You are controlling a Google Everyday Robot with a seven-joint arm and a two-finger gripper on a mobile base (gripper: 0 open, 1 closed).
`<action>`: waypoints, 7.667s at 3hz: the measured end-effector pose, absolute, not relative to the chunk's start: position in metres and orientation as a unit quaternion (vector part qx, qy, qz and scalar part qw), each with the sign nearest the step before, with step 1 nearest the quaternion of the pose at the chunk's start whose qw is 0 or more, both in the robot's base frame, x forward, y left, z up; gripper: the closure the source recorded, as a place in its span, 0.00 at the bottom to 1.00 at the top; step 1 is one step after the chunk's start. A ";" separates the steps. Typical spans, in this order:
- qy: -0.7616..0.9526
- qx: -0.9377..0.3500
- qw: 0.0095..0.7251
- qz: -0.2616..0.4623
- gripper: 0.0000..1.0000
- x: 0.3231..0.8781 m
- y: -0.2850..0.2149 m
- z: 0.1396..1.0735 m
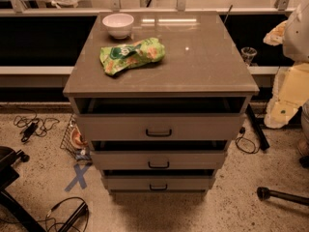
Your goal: Open top drawer
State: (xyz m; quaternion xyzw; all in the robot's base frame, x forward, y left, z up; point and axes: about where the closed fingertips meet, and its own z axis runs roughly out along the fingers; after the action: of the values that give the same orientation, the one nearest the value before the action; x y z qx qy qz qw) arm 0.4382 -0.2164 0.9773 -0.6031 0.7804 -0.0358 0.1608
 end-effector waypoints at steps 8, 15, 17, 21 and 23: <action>0.760 -0.550 0.330 -0.105 0.00 0.544 -0.161 0.829; 0.759 -0.579 0.294 -0.053 0.13 0.540 -0.135 0.743; 0.759 -0.579 0.294 -0.053 0.60 0.541 -0.135 0.746; 0.759 -0.579 0.295 -0.053 1.00 0.541 -0.136 0.747; 0.758 -0.579 0.295 -0.053 0.51 0.541 -0.136 0.749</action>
Offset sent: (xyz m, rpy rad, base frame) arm 0.0287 0.0148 -0.0422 0.0547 -0.1190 -0.1061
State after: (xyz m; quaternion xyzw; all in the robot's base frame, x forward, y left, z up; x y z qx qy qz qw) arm 0.5411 -0.1357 0.7488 -0.5789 0.7585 -0.0533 0.2946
